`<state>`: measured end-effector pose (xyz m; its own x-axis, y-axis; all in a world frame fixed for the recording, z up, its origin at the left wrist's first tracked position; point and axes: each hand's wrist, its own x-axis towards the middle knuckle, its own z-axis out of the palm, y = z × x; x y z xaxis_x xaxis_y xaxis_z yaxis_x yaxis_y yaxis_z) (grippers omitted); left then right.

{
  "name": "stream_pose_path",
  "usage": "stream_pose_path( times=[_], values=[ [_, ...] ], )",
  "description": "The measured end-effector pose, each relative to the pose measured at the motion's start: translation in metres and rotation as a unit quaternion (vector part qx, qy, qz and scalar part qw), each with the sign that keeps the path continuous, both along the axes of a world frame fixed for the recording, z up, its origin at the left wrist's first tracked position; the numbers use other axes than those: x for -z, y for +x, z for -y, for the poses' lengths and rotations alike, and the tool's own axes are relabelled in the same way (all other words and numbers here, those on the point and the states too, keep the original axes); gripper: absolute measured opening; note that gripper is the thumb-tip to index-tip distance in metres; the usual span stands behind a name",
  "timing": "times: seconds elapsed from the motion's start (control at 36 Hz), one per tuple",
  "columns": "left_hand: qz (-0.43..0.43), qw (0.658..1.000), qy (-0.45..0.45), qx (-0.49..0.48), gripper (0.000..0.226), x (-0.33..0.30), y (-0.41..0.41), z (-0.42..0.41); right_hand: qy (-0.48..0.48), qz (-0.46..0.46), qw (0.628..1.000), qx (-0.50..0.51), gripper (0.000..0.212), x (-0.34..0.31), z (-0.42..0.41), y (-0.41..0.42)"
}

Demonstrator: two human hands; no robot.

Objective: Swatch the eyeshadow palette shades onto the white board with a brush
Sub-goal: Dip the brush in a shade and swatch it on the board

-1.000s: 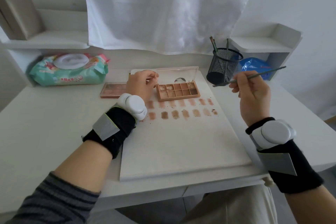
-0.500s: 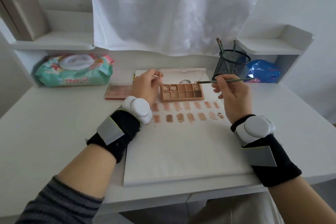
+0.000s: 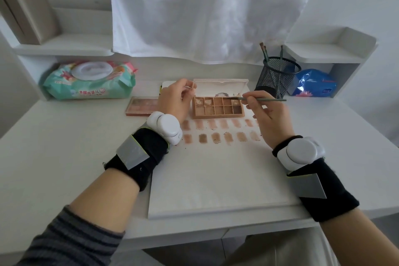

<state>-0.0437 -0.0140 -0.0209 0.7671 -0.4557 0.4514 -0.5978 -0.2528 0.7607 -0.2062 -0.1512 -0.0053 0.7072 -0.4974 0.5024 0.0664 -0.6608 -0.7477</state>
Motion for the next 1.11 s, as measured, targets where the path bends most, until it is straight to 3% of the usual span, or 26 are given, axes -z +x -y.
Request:
stream_pose_path(
  times=[0.47,0.64,1.11],
  values=[
    [0.013,1.000,-0.011,0.004,0.010,-0.0005,-0.0004,0.0003,0.009,-0.003,1.000,-0.010,0.031,0.0017,0.0026,0.0027],
    [0.011,1.000,-0.008,0.006,0.011,-0.0001,0.0005,-0.0003,0.058,-0.001,0.998,-0.003,0.020,0.0011,0.0038,0.0023],
    [0.008,1.000,-0.007,0.009,0.011,0.0022,0.0025,0.0010,0.024,0.021,0.999,0.030,0.018,0.0023,0.0064,0.0027]
  ],
)
